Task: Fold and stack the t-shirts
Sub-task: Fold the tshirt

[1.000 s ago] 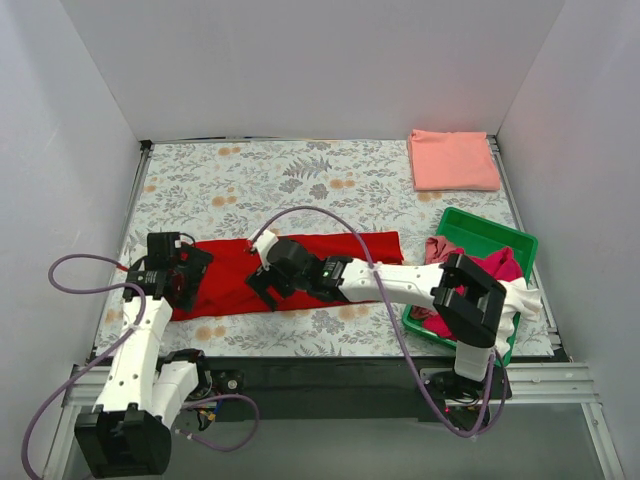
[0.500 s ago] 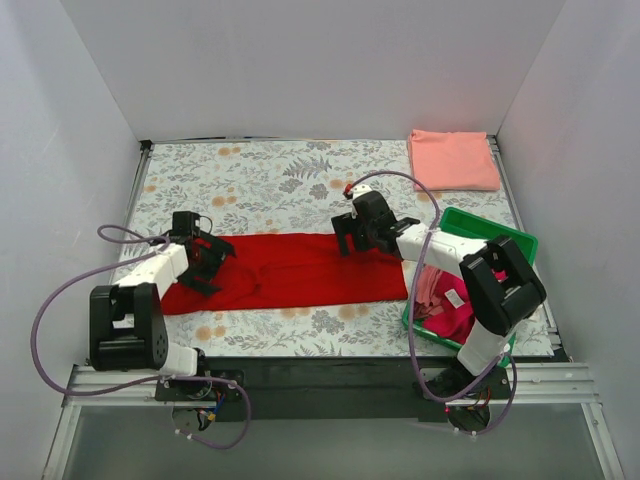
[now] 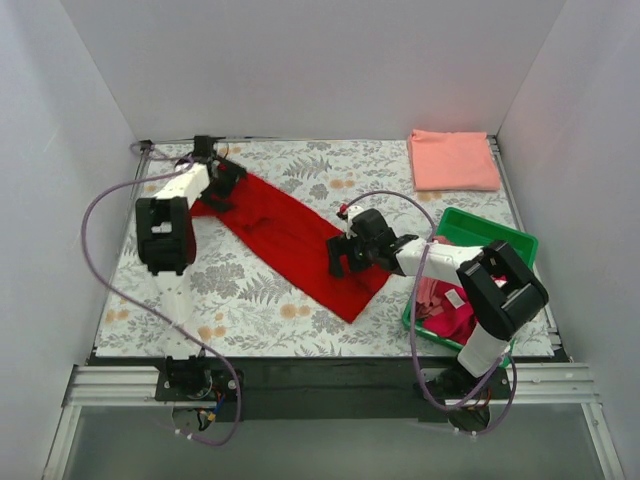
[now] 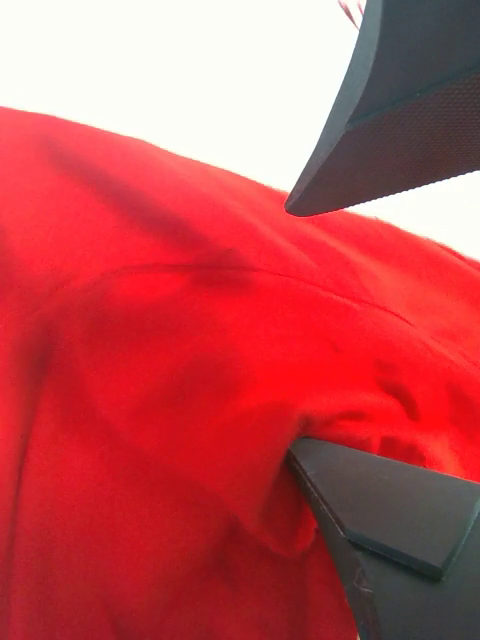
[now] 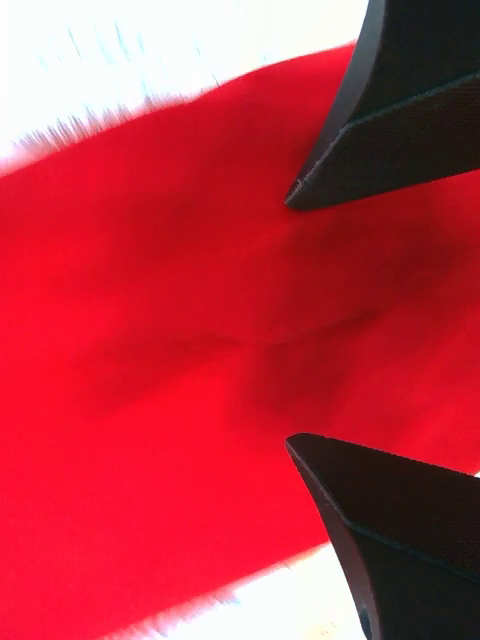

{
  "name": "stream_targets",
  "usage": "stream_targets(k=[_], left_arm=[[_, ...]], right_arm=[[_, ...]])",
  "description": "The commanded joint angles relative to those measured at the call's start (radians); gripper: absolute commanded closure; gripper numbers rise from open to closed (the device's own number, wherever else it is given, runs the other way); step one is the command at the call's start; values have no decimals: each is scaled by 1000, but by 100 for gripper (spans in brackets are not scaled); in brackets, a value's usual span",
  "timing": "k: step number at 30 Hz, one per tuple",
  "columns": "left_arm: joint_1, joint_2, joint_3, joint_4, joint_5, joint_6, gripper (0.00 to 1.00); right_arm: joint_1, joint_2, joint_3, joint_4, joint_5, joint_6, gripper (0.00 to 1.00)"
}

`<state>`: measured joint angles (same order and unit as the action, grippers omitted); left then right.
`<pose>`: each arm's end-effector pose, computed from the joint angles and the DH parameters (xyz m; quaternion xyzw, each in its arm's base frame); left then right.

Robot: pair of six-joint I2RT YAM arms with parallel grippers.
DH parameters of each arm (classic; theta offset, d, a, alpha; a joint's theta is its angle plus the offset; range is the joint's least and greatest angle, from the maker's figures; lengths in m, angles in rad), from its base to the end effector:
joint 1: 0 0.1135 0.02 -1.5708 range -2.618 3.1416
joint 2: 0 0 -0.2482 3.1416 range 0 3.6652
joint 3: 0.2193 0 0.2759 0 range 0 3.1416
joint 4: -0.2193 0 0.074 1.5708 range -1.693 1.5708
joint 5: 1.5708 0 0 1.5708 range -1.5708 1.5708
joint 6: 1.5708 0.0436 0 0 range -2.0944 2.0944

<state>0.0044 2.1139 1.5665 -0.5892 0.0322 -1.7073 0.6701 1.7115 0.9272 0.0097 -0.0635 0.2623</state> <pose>0.4589 0.0006 0.1304 -0.7350 0.6427 -0.1724 0.1301 0.2897 0.2331 0.1293 -0.1986 0.8998 0.2003 0.3330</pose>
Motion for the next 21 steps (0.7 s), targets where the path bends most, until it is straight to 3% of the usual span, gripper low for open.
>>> stream_targets(k=[1, 3, 4, 6, 7, 8, 11, 15, 21], left_arm=[[-85, 349, 354, -12, -34, 70, 7], [-124, 523, 571, -130, -38, 109, 6], [-157, 567, 759, -147, -38, 121, 6], [-182, 627, 843, -106, 22, 127, 6], [-199, 621, 802, -54, 93, 121, 6], [-205, 607, 752, 65, 106, 103, 6], [-231, 584, 658, 205, 92, 54, 5], [-250, 650, 747, 195, 98, 37, 5], [-259, 627, 719, 210, 94, 35, 4]], right_arm=[[125, -38, -108, -54, -81, 63, 2], [202, -75, -137, -54, -79, 66, 2], [282, -85, -146, -53, -78, 60, 2], [386, -107, -160, -53, -81, 46, 2], [413, -116, -160, -53, -99, 45, 2], [433, -122, -160, -50, -114, 43, 2], [500, -148, -174, -37, -156, 43, 2], [572, -181, -183, -33, -173, 32, 2], [586, -271, -202, -31, -84, 46, 2]])
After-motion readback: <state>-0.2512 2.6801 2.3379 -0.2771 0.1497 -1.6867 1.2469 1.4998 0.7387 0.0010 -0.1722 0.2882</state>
